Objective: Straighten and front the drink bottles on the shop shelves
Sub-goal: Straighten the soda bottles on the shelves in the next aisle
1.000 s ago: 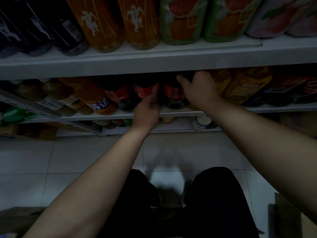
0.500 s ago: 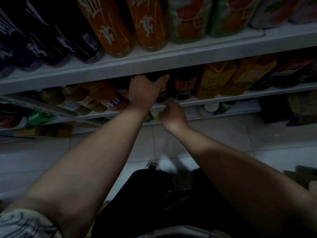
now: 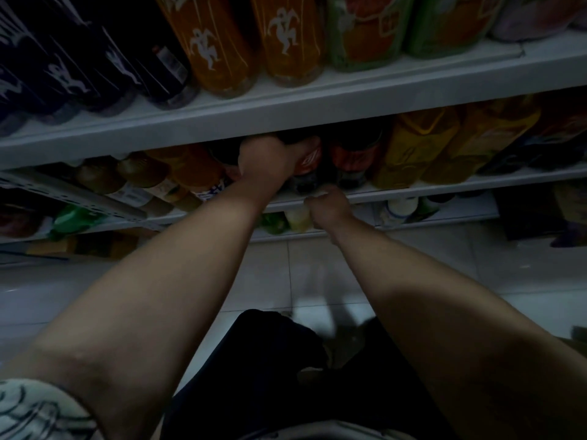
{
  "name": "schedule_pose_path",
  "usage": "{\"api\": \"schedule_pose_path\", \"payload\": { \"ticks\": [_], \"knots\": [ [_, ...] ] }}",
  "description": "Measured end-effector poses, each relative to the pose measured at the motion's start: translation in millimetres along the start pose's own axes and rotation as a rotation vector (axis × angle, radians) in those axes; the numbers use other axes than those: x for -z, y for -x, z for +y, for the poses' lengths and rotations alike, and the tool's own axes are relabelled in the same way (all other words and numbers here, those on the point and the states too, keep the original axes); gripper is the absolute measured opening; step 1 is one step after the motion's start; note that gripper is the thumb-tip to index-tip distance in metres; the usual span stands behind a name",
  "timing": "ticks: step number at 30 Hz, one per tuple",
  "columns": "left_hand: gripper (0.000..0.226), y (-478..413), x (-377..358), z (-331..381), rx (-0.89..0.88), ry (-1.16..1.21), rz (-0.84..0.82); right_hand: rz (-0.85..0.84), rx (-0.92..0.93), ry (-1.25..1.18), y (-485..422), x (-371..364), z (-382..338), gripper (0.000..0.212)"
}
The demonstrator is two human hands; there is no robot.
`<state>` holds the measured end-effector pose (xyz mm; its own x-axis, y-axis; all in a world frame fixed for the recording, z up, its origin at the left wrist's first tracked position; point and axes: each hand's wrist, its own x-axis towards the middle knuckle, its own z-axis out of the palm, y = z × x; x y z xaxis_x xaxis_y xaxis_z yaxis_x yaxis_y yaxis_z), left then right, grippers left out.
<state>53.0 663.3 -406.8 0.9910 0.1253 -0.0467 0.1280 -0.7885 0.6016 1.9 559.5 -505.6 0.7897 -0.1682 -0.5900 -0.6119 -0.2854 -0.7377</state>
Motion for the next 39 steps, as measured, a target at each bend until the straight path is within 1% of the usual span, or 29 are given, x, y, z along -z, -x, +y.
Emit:
{"api": "schedule_pose_path", "payload": {
  "ticks": [2,6,8,11,13,15,17,19,20,22,24,26,28,30,32,34,35,37,39],
  "knots": [
    [0.079,-3,1,-3,-0.044,0.003,-0.024,0.023,0.051,-0.035,-8,-5,2,0.05],
    [0.071,-9,5,-7,-0.048,0.026,-0.083,0.084,0.122,-0.104,-20,-18,5,0.076],
    [0.07,-9,7,-8,-0.077,0.011,-0.1,0.079,0.124,-0.142,-25,-24,8,0.082],
    [0.069,-9,11,-8,-0.09,-0.001,-0.155,0.053,0.101,-0.32,-29,-36,5,0.091],
    [0.065,-8,13,-6,-0.086,-0.021,-0.191,0.098,0.09,-0.398,-31,-45,2,0.098],
    [0.06,1,12,-2,-0.126,-0.066,-0.141,0.164,0.093,-0.455,-30,-53,-2,0.099],
    [0.063,10,7,2,-0.129,-0.102,-0.065,0.189,0.112,-0.494,-29,-59,-3,0.099],
    [0.068,17,1,8,-0.052,-0.187,-0.011,0.204,0.104,-0.462,-28,-66,-1,0.102],
    [0.066,17,-2,11,-0.008,-0.232,0.02,0.221,0.091,-0.449,-28,-68,-1,0.102],
    [0.062,14,-6,16,0.038,-0.262,0.063,0.243,0.057,-0.491,-27,-75,-2,0.098],
    [0.064,7,-7,16,0.023,-0.194,0.057,0.237,0.024,-0.539,-25,-80,-6,0.097],
    [0.07,0,-4,13,-0.01,-0.123,0.004,0.236,0.026,-0.563,-22,-83,-10,0.096],
    [0.072,-4,2,9,-0.047,-0.095,-0.062,0.259,0.066,-0.593,-21,-86,-8,0.091],
    [0.069,-8,8,4,-0.048,-0.048,-0.148,0.27,0.071,-0.51,-20,-85,-2,0.087],
    [0.069,-12,13,0,-0.029,0.011,-0.223,0.243,0.071,-0.422,-21,-82,7,0.084],
    [0.068,-12,15,0,-0.022,0.01,-0.249,0.203,0.082,-0.37,-23,-74,13,0.082],
    [0.066,-9,15,2,-0.021,-0.009,-0.232,0.187,0.09,-0.35,-23,-68,14,0.08],
    [0.061,1,13,4,-0.038,-0.04,-0.144,0.17,0.109,-0.293,-24,-57,15,0.074],
    [0.056,18,16,2,-0.076,-0.03,-0.046,0.162,0.112,-0.173,-21,-50,12,0.061]
  ]
}}
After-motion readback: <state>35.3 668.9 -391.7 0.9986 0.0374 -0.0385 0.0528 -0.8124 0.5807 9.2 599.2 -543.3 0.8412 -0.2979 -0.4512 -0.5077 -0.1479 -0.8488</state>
